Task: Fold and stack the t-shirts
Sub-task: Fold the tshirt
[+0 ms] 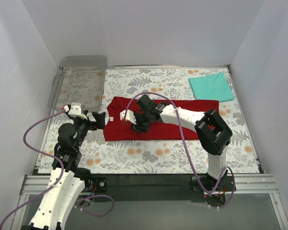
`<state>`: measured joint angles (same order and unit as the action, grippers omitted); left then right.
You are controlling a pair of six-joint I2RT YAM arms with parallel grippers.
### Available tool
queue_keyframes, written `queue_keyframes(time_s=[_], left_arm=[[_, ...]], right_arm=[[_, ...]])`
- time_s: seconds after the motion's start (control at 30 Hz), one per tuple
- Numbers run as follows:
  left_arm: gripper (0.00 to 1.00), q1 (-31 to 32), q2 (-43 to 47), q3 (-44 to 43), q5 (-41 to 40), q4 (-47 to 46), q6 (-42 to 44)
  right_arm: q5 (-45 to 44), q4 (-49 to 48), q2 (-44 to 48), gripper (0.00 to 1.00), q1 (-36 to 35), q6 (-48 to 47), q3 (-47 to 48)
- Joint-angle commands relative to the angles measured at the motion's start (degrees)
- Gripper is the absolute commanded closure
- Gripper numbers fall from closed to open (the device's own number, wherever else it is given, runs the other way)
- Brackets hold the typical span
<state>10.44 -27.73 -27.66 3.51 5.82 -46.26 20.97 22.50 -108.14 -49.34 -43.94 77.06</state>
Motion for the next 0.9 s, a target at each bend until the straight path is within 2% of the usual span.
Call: queue_keyframes(time_s=[0.0,0.6,0.7,0.87], left_arm=[[0.15,-0.3,0.5,0.3,-2.8,0.2,0.6],[0.15,-0.3,0.4,0.7,-2.8,-0.5,0.8],[0.15,-0.3,0.4,0.7,-2.8,-0.4,0.9],[0.15,-0.3,0.4,0.8,-2.8,-0.5,1.0]], right_arm=[[-6.7,-5.6,-2.4,0.55,-0.9,3.6,5.1],[-8.6,-6.5,-9.9,0.6,-3.0,4.1,9.3],[-9.2,-6.4,-10.7,0.63,-3.0,4.4,9.6],[-9.6,-6.3,-10.4,0.75,-3.0,4.5,9.3]])
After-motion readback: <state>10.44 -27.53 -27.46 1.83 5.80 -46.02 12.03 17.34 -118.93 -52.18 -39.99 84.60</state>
